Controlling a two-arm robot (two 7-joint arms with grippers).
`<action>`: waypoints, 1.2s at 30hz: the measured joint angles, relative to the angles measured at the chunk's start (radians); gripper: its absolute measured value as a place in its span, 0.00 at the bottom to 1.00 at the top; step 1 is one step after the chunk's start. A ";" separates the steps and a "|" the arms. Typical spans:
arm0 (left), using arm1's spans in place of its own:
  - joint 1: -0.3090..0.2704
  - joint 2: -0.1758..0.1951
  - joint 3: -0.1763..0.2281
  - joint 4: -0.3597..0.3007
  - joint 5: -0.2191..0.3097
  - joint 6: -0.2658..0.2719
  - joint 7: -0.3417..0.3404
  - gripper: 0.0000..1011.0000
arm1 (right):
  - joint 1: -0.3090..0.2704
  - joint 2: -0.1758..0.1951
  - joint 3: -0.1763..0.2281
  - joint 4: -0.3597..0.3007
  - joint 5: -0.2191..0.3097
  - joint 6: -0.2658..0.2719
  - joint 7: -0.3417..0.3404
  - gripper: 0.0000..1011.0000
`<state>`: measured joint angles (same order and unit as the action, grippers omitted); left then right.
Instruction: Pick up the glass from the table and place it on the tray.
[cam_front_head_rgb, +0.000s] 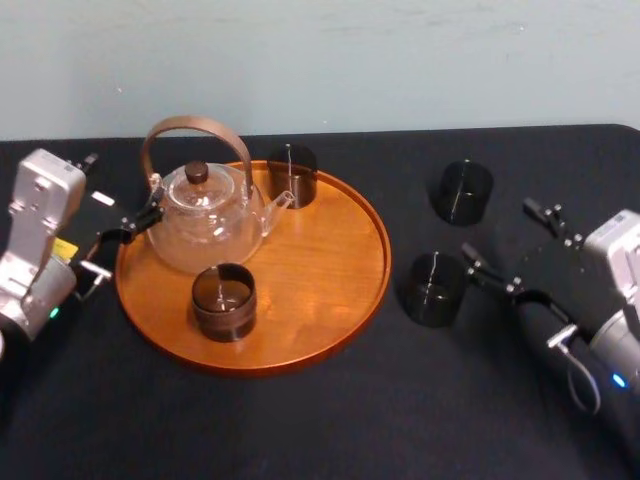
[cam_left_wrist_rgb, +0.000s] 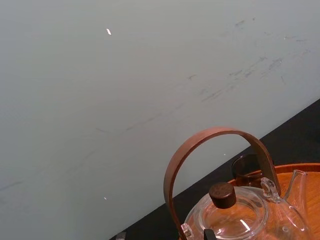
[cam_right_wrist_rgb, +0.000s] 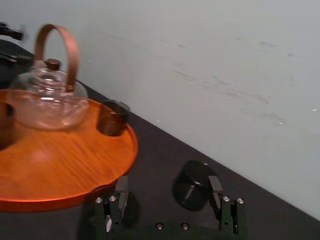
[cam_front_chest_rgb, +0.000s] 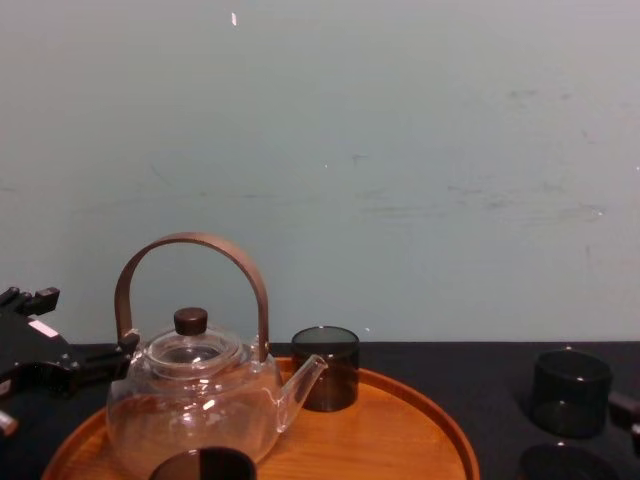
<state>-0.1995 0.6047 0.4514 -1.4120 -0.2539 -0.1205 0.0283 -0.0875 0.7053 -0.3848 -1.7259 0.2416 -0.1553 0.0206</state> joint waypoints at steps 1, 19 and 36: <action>0.000 0.000 0.000 0.000 0.000 0.000 0.000 1.00 | -0.005 0.000 0.000 -0.003 0.001 -0.002 0.004 0.99; 0.000 0.000 0.000 0.000 0.000 0.000 0.000 1.00 | -0.016 -0.054 -0.026 0.035 0.035 -0.004 0.131 0.99; 0.000 0.000 0.000 0.000 0.000 0.000 0.000 1.00 | -0.013 -0.094 0.003 0.088 0.066 0.034 0.187 0.99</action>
<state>-0.1995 0.6047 0.4514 -1.4120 -0.2539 -0.1205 0.0283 -0.1005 0.6114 -0.3819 -1.6377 0.3077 -0.1218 0.2072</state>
